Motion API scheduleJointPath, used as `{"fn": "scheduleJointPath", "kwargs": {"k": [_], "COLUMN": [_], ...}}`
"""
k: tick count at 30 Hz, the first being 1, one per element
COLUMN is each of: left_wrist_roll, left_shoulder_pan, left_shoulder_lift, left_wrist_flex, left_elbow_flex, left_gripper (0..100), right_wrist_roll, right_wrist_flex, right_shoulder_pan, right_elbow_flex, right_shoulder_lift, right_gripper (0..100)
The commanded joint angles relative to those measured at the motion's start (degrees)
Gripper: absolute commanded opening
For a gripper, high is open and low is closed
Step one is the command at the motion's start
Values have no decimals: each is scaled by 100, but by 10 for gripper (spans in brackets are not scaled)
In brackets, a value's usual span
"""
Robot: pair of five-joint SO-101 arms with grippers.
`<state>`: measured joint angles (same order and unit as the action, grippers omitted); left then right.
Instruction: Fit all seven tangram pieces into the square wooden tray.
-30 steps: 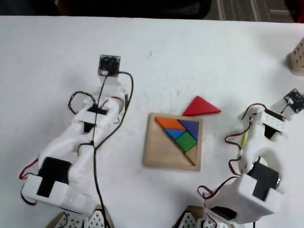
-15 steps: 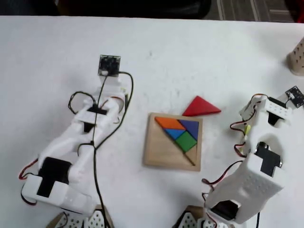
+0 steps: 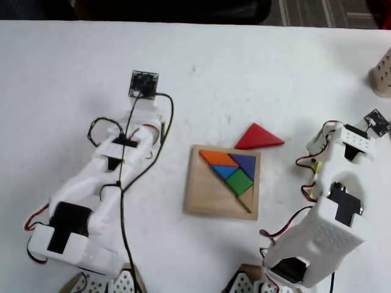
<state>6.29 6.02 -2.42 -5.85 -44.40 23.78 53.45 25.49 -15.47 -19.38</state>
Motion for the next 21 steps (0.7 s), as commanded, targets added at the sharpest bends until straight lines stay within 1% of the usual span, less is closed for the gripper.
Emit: {"fn": "scheduleJointPath", "kwargs": {"k": [1, 15, 17, 21], "left_wrist_roll": [-62, -62, -62, -62], "left_shoulder_pan": [-75, -84, -84, -84], "left_shoulder_lift": [22, 22, 22, 22], "left_wrist_flex": [158, 158, 158, 158], "left_elbow_flex": [167, 167, 167, 167], "left_gripper": [27, 26, 26, 26], "right_wrist_roll": [-123, -123, -132, -141], "right_wrist_flex": [189, 233, 224, -4], "right_shoulder_pan": [92, 330, 382, 470], "right_elbow_flex": [-18, 0, 18, 18], "right_shoulder_lift": [-4, 31, 31, 13], "right_gripper": [319, 318, 294, 202]}}
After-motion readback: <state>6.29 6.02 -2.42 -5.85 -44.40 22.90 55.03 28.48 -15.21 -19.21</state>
